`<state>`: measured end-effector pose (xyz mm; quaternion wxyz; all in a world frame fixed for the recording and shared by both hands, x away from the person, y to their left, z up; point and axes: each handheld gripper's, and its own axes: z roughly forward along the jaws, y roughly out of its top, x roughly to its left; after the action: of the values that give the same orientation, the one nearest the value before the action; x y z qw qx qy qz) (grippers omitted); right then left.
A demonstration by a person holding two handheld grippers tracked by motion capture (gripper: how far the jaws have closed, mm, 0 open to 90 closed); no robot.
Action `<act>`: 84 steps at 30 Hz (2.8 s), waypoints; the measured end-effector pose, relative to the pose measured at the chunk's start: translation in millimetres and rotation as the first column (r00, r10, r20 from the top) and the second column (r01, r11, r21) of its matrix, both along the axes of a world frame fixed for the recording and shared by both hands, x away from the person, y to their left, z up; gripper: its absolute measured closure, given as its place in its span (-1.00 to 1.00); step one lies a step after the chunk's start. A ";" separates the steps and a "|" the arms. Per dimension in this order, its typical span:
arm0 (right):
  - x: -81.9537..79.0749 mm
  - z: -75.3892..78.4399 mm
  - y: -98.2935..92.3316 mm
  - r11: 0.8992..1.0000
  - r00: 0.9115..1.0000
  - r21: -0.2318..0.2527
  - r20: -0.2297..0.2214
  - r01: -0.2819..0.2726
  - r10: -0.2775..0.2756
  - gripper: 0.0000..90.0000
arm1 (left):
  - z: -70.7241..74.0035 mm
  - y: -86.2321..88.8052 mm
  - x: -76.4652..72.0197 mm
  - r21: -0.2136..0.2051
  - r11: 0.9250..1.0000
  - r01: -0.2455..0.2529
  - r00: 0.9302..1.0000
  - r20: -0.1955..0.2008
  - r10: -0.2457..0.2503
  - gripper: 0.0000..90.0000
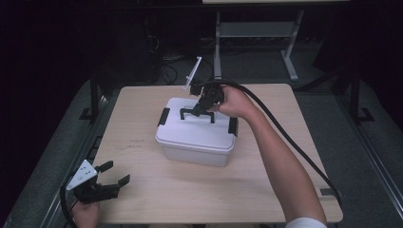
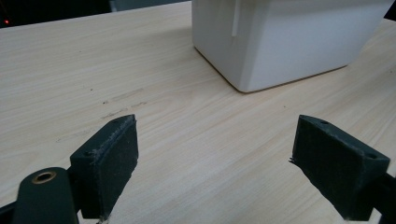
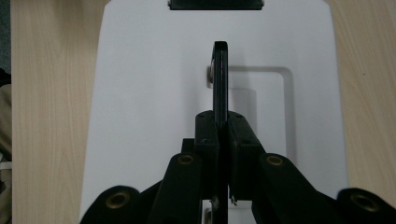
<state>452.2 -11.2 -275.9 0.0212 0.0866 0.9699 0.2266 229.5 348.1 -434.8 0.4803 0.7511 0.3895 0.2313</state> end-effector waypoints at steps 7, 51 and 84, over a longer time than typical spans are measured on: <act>-1.5 2.7 -1.1 1.000 1.000 0.019 -0.004 -0.001 0.001 0.79 | 0.1 0.0 -0.2 -0.001 1.000 0.000 1.000 0.001 0.000 -0.70; -25.0 18.5 -58.2 0.996 0.997 0.051 -0.008 0.078 -0.078 0.60 | 0.6 -5.1 2.3 0.007 1.000 0.007 1.000 0.004 -0.007 -0.70; -36.6 12.3 -110.2 0.981 0.985 0.085 -0.013 0.172 -0.171 0.48 | -0.2 -5.2 3.2 0.009 1.000 0.007 1.000 -0.002 -0.007 -0.70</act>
<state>415.7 -121.3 -263.7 0.0344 0.1713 0.9482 0.2652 232.8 342.9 -435.0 0.4772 0.7549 0.3863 0.2306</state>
